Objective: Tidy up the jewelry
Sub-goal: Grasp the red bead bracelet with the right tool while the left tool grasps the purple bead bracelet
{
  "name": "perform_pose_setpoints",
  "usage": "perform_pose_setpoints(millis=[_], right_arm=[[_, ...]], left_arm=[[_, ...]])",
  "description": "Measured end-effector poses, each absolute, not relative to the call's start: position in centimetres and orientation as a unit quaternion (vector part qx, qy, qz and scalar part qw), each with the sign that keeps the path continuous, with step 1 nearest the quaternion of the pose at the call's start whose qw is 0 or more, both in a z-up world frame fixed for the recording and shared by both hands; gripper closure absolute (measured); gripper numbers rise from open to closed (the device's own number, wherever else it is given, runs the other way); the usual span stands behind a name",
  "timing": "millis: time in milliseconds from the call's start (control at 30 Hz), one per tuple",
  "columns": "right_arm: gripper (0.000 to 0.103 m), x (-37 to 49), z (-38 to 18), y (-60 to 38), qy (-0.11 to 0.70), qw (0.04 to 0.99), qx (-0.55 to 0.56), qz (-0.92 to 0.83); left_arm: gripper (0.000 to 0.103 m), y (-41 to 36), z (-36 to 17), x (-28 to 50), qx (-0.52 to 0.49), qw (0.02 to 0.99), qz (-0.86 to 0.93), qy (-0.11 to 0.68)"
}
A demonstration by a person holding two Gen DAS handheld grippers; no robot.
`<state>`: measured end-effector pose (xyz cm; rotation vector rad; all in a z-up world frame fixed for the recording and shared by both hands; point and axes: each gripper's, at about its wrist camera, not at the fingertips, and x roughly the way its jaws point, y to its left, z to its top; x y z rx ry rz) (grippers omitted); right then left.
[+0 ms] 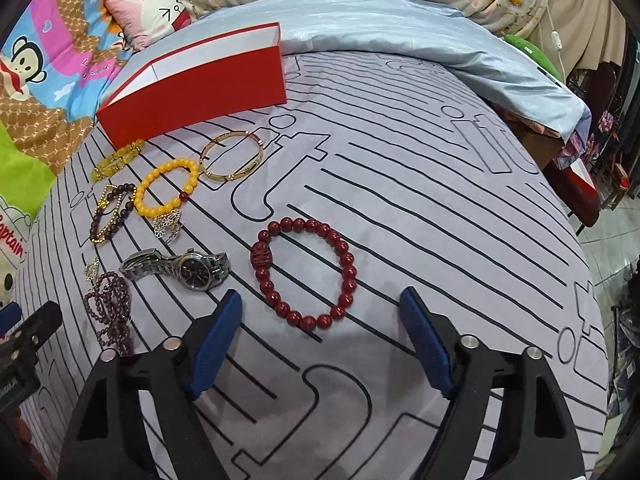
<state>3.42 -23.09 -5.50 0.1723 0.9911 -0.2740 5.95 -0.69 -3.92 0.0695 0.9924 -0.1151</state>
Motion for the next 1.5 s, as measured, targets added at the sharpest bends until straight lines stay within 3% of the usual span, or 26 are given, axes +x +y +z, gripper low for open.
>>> perform_pose_setpoints(millis=[233, 500, 567, 833, 967, 1000, 1067, 1200, 1233, 1267, 1333, 1500], right_arm=[[0.042, 4.5, -5.5, -22.7, 0.468, 0.872, 0.068, -0.123], [0.043, 3.6, -4.3, -24.6, 0.456, 0.874, 0.110, -0.125], [0.050, 3.6, -4.1, -25.1, 0.453, 0.875, 0.114, -0.128], [0.096, 4.2, -5.3, -25.2, 0.465, 0.870, 0.090, -0.135], [0.096, 4.0, -5.3, -25.2, 0.464, 0.871, 0.093, -0.131], [0.096, 3.9, -5.3, -25.2, 0.464, 0.871, 0.094, -0.130], [0.096, 3.7, -5.3, -25.3, 0.465, 0.870, 0.099, -0.129], [0.096, 3.0, -5.2, -25.3, 0.468, 0.869, 0.107, -0.123], [0.096, 2.9, -5.2, -25.3, 0.468, 0.868, 0.110, -0.121], [0.096, 2.7, -5.1, -25.3, 0.468, 0.868, 0.114, -0.120], [0.096, 2.4, -5.0, -25.1, 0.468, 0.868, 0.118, -0.117], [0.096, 1.4, -3.9, -24.5, 0.462, 0.872, 0.123, -0.106]], left_arm=[[0.010, -1.7, -4.0, 5.9, 0.032, 0.874, -0.070, 0.479], [0.010, -1.7, -4.0, 6.0, 0.028, 0.875, -0.068, 0.479], [0.010, -1.8, -4.1, 6.1, 0.026, 0.874, -0.070, 0.481], [0.010, -4.4, -3.6, 6.1, 0.029, 0.874, -0.102, 0.475], [0.012, -6.6, -4.0, 5.9, 0.045, 0.870, -0.116, 0.476], [0.015, -7.2, -4.5, 6.1, 0.054, 0.868, -0.114, 0.481], [0.034, -7.6, -5.4, 6.5, 0.050, 0.858, -0.118, 0.497], [0.047, -7.5, -5.9, 6.6, 0.047, 0.858, -0.114, 0.499], [0.055, -7.4, -5.9, 6.6, 0.048, 0.859, -0.114, 0.496], [0.070, -7.4, -5.8, 6.5, 0.048, 0.861, -0.116, 0.493], [0.085, -7.2, -5.6, 6.4, 0.046, 0.860, -0.120, 0.494], [0.093, -6.1, -5.2, 6.1, 0.026, 0.856, -0.132, 0.500]])
